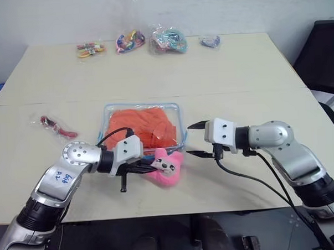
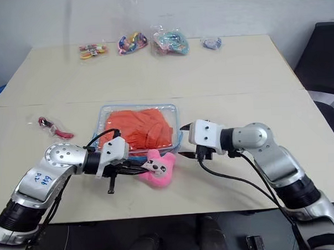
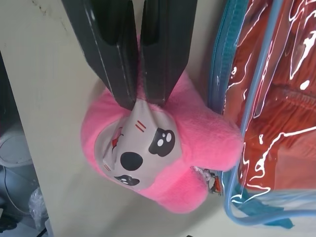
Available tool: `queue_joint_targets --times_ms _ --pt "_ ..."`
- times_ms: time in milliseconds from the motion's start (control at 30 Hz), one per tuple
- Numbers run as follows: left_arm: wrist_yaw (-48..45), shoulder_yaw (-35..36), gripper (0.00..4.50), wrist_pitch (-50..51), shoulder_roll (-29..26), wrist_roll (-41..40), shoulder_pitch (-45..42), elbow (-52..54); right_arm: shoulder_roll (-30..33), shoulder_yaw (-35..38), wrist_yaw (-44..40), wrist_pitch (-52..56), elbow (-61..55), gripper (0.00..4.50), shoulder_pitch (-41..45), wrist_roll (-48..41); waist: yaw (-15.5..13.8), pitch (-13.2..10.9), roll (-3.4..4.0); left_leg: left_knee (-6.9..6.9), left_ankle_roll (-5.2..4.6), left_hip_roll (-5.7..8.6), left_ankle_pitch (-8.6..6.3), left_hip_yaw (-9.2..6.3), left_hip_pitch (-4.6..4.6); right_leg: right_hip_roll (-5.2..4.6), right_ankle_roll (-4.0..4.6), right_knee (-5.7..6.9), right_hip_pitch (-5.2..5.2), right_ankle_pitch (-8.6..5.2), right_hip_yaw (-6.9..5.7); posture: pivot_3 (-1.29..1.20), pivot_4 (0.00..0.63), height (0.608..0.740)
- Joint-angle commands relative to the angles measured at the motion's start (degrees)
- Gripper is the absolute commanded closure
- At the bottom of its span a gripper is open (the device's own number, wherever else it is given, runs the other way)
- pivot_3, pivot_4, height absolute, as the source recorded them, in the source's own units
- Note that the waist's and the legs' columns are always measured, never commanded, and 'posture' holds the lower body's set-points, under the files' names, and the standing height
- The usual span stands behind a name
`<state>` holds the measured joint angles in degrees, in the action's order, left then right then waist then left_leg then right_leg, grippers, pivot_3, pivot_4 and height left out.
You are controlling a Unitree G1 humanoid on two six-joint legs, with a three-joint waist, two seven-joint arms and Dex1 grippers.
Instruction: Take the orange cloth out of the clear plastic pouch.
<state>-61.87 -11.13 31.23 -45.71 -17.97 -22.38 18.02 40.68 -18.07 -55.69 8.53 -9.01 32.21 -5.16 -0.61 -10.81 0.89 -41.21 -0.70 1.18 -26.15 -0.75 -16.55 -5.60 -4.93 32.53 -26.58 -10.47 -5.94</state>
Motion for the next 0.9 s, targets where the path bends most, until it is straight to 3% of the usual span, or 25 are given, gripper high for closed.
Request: queue_joint_targets --times_ms 33,267,367,500,900 --pt "0.62 1.75 4.48 0.85 -1.20 -0.35 0.66 2.65 -0.87 -1.23 -0.25 -8.45 4.14 0.77 1.64 4.62 0.14 0.00 0.00 0.00 0.00 0.00 0.00 0.00 0.00 -0.01 0.00 0.00 0.00 0.00 0.00 0.00 0.150 0.740" --pt "0.79 2.70 4.48 0.72 -1.66 -0.49 1.87 3.71 -4.50 -1.36 0.14 -14.72 11.33 0.77 3.90 7.40 0.91 0.00 0.01 0.00 0.03 -0.03 0.01 -0.02 0.00 0.00 0.00 0.02 0.00 0.00 -0.01 0.00 0.150 0.740" --pt "0.95 2.89 4.50 0.81 -1.70 -0.58 2.28 4.13 -5.48 -1.29 -0.21 -17.17 13.89 1.37 4.81 8.35 0.99 0.00 0.01 0.00 0.03 -0.04 0.02 -0.07 0.02 -0.01 0.00 0.04 -0.01 0.00 0.02 0.00 0.150 0.740" --pt "1.24 3.17 4.50 0.86 -1.74 -0.64 2.60 4.56 -6.54 -1.22 -0.17 -19.38 16.37 2.81 6.15 9.37 0.87 0.00 0.01 0.00 0.03 -0.04 0.02 -0.11 0.02 -0.02 0.01 0.03 -0.01 0.00 0.02 0.00 0.150 0.740" --pt "1.47 3.28 4.50 0.40 -1.31 -0.57 1.53 3.74 -9.47 -1.67 0.11 -21.03 17.59 2.81 6.24 11.30 0.97 0.00 0.01 0.00 0.04 -0.04 0.02 -0.14 0.02 -0.03 0.01 0.04 -0.01 -0.01 0.02 0.00 0.150 0.740"
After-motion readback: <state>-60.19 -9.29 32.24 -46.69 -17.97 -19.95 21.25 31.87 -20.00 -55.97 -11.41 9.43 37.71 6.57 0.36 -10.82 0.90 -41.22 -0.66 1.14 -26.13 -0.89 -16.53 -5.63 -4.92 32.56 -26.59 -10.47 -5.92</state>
